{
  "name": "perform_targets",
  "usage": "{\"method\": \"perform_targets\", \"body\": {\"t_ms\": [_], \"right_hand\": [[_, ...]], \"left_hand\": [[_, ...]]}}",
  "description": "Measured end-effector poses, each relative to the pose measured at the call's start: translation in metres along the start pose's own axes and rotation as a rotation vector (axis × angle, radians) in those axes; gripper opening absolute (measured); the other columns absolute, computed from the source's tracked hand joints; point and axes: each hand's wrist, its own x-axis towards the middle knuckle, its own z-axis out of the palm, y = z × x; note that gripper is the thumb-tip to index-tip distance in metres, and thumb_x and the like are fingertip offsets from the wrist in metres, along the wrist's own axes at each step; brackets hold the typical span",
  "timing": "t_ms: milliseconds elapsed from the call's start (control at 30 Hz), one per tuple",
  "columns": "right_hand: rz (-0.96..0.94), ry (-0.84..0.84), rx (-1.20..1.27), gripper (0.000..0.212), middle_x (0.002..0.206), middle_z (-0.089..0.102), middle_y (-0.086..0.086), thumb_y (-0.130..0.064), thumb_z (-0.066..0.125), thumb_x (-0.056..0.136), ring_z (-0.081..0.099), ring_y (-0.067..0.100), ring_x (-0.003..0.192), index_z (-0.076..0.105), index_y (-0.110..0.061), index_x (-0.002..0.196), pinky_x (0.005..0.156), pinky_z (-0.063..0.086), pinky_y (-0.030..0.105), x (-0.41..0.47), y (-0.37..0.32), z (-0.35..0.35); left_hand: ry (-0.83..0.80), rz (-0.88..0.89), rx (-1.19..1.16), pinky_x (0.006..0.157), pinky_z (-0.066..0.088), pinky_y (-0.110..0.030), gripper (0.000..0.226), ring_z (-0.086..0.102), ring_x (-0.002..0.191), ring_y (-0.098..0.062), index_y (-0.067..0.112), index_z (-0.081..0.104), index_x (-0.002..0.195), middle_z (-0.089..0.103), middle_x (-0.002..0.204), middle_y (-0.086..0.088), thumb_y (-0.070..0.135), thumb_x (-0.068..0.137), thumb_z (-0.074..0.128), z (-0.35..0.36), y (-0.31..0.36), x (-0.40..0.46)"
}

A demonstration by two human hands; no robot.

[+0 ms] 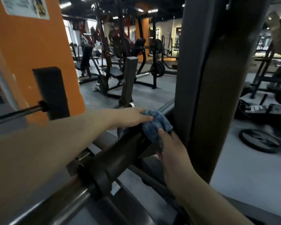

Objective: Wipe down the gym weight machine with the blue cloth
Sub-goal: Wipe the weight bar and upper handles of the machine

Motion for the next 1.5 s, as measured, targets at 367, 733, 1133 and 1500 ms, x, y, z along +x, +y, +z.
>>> {"method": "perform_targets", "body": {"t_ms": [367,733,1133,1500], "right_hand": [[0.005,0.192,-0.578,0.015,0.087,0.06,-0.013,-0.031,0.053,0.094,0.06,0.006,0.079,0.054,-0.025,0.108,0.066,0.05,0.023,-0.021,-0.014,0.011],[-0.019,0.554,-0.534,0.017,0.089,0.066,-0.004,-0.026,0.051,0.096,0.063,0.008,0.077,0.059,-0.02,0.109,0.067,0.053,0.027,-0.006,-0.047,0.054],[0.247,0.285,-0.895,0.061,0.159,-0.006,0.007,-0.039,0.033,0.1,0.005,0.023,0.146,0.008,-0.018,0.152,0.116,0.013,0.034,0.041,-0.061,0.063],[0.44,0.566,-1.012,0.061,0.157,-0.003,0.016,-0.046,0.021,0.1,0.008,0.035,0.143,0.006,-0.015,0.151,0.115,0.013,0.048,0.124,-0.083,0.077]], "left_hand": [[-0.009,0.055,-0.259,0.065,0.04,-0.009,0.019,0.055,0.078,-0.005,0.014,0.06,0.101,0.061,0.086,0.003,0.03,0.093,0.053,-0.008,-0.042,-0.017],[-0.01,0.088,-0.603,0.092,0.047,-0.027,0.053,0.053,0.116,-0.021,0.018,0.036,0.143,0.056,0.128,-0.008,0.022,0.093,0.054,-0.027,-0.045,0.036],[-0.396,-0.167,-0.694,0.102,0.043,-0.039,0.075,0.053,0.119,-0.028,0.011,0.037,0.14,0.052,0.133,-0.011,0.057,0.083,0.054,0.006,-0.027,0.074],[-0.332,-0.253,-0.652,0.089,0.044,-0.025,0.034,0.048,0.121,-0.028,0.002,0.044,0.13,0.051,0.132,-0.01,0.015,0.099,0.042,-0.004,0.004,0.11]]}}
